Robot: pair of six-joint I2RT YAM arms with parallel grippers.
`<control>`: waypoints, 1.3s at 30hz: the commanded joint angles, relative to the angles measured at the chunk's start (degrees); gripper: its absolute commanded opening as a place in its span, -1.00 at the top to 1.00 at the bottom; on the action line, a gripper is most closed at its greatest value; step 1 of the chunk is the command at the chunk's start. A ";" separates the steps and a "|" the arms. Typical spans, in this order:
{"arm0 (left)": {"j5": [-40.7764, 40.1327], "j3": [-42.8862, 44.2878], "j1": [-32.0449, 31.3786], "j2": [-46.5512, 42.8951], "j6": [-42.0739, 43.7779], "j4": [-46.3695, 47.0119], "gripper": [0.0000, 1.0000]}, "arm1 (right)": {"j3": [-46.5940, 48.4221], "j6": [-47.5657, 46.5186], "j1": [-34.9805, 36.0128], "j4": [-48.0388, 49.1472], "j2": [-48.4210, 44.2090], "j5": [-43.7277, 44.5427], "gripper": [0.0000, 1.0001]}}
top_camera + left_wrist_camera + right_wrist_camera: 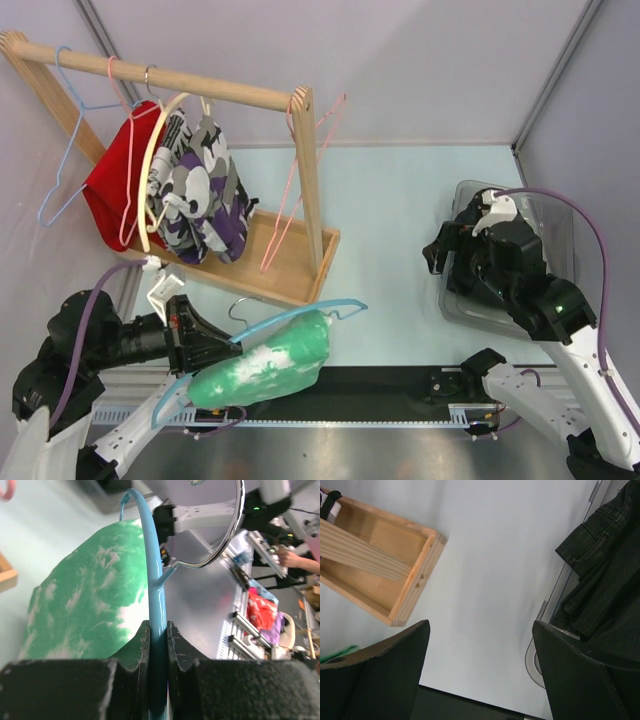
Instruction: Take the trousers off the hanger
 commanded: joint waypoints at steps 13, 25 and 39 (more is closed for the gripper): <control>2.66 6.32 -0.76 17.56 -19.54 43.39 0.99 | 2.28 -1.73 0.23 -1.26 -2.33 0.91 -0.79; -38.58 32.93 -26.58 40.95 -14.19 41.47 1.00 | 7.81 -2.87 0.23 -5.04 -5.23 0.57 -0.80; -79.34 52.20 -42.86 63.10 -7.50 42.95 1.00 | 4.66 -7.80 0.31 8.31 -6.47 -18.59 -0.81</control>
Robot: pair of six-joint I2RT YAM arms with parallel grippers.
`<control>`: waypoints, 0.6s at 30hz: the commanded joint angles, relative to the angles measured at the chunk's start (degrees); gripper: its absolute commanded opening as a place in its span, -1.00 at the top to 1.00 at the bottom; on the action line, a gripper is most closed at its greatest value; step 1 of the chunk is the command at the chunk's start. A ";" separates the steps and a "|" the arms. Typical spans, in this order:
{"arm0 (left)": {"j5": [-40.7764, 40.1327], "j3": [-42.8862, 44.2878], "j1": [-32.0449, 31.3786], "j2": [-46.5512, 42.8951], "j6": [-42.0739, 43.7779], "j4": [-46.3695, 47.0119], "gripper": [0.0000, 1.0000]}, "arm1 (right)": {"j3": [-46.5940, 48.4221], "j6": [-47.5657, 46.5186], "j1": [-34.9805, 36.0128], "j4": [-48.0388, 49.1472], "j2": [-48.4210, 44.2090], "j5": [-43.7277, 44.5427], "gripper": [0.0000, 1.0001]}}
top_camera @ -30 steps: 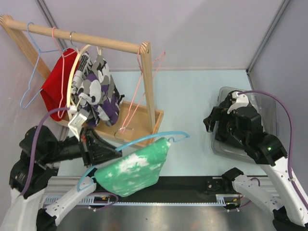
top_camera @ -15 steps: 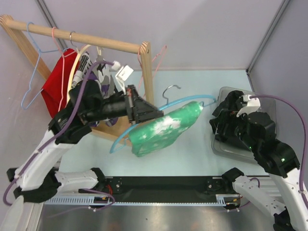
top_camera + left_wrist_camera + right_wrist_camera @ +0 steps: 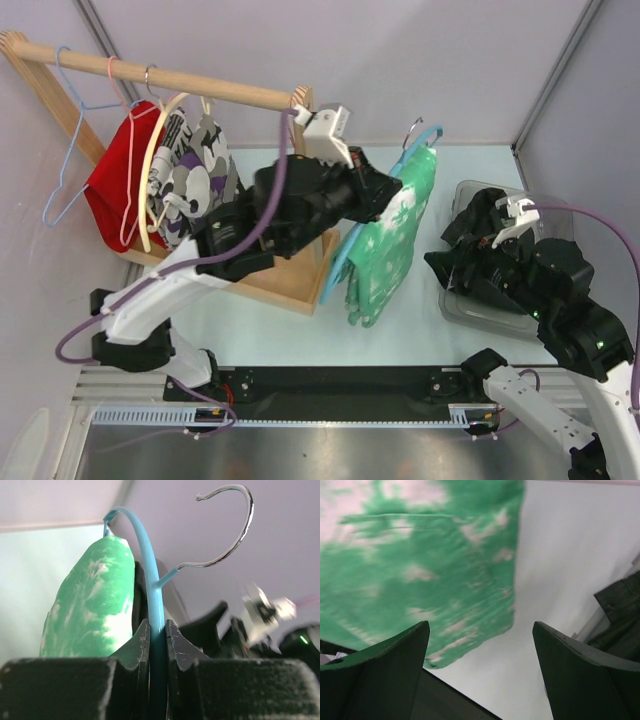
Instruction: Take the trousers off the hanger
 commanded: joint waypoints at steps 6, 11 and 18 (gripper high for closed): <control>-23.52 11.64 -4.91 9.86 5.25 16.38 1.00 | -2.43 -3.48 0.31 11.20 -0.13 -9.23 -0.87; -26.70 20.60 -5.88 18.20 8.33 18.84 1.00 | -3.67 -4.88 0.40 12.61 -0.57 -11.16 -0.88; -29.69 22.11 -6.14 19.80 10.00 22.80 0.99 | -4.63 -6.91 0.58 12.61 -0.75 -11.70 -0.81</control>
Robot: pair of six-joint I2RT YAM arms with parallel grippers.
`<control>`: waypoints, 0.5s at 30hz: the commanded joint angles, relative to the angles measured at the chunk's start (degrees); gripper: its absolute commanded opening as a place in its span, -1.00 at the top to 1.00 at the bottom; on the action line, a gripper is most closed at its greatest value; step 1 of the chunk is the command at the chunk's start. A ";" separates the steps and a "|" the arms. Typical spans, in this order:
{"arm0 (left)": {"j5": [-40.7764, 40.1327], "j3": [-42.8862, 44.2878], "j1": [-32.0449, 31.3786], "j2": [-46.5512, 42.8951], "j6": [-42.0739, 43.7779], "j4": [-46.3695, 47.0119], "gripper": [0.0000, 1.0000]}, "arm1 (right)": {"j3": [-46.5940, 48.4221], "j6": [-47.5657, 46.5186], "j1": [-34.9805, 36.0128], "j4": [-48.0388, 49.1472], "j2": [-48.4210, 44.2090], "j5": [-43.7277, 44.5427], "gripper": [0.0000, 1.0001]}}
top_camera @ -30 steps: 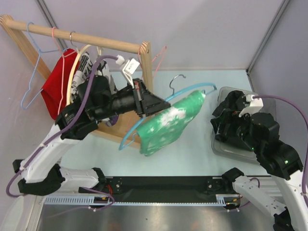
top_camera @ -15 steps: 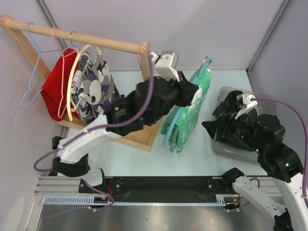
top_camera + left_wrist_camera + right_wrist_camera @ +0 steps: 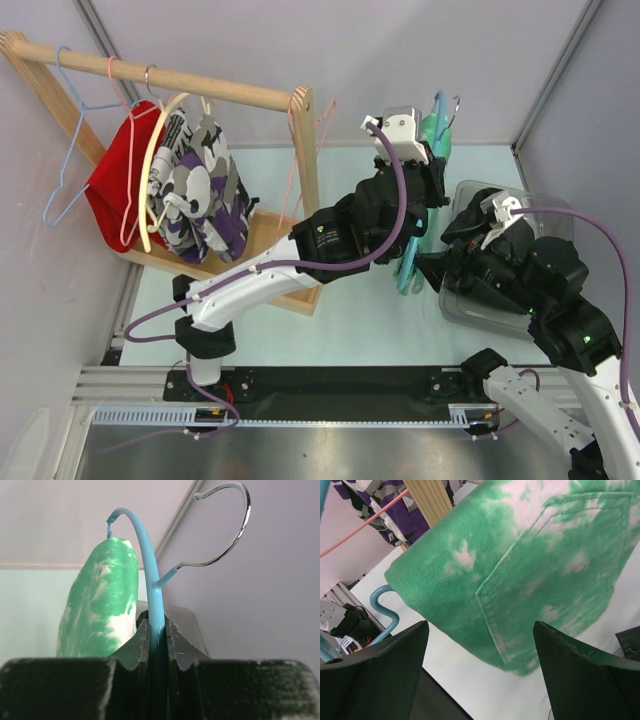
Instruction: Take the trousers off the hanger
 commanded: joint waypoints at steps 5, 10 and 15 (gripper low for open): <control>-4.16 4.07 -0.57 -2.89 1.72 13.74 0.99 | -1.90 -2.98 0.82 3.54 0.51 1.30 -0.65; -4.34 3.98 -0.57 -3.06 1.02 14.35 1.00 | -4.63 -2.27 3.01 7.93 -1.16 4.80 -0.69; -3.90 3.81 -0.57 -3.33 0.31 14.79 1.00 | -5.69 -2.28 5.56 12.06 -0.38 6.22 -0.78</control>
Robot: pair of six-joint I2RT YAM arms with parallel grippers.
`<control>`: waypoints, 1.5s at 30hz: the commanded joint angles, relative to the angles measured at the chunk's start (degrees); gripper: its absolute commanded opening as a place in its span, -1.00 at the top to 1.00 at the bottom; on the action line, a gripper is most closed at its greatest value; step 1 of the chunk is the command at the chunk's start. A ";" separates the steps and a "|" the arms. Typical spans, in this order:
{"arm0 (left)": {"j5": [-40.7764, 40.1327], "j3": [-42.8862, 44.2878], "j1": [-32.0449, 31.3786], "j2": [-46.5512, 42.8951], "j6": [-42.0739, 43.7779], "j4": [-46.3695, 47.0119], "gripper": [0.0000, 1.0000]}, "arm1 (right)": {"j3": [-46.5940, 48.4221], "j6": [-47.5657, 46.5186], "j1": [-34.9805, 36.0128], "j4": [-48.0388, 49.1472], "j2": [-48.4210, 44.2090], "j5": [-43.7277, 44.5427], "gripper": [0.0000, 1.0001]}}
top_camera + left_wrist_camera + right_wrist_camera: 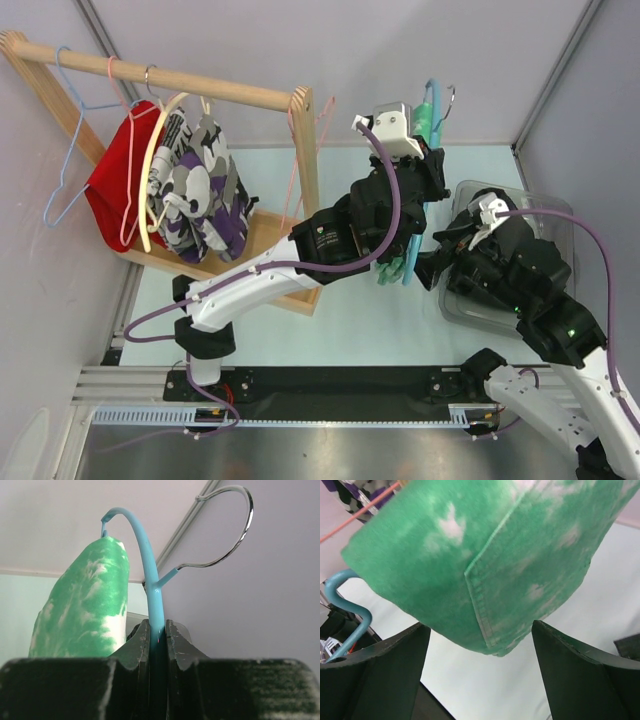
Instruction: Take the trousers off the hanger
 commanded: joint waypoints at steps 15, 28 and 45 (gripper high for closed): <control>0.41 0.56 -0.35 -6.20 1.21 9.90 1.00 | -0.88 -6.39 23.45 8.19 7.62 32.67 -0.70; 1.38 -2.08 -0.26 -8.23 -0.37 9.99 1.00 | -3.17 -5.70 23.54 12.40 6.30 29.34 -0.61; 1.73 -2.52 -0.26 -8.75 -0.46 9.46 1.00 | -3.96 -5.16 23.54 13.28 5.60 33.46 -0.59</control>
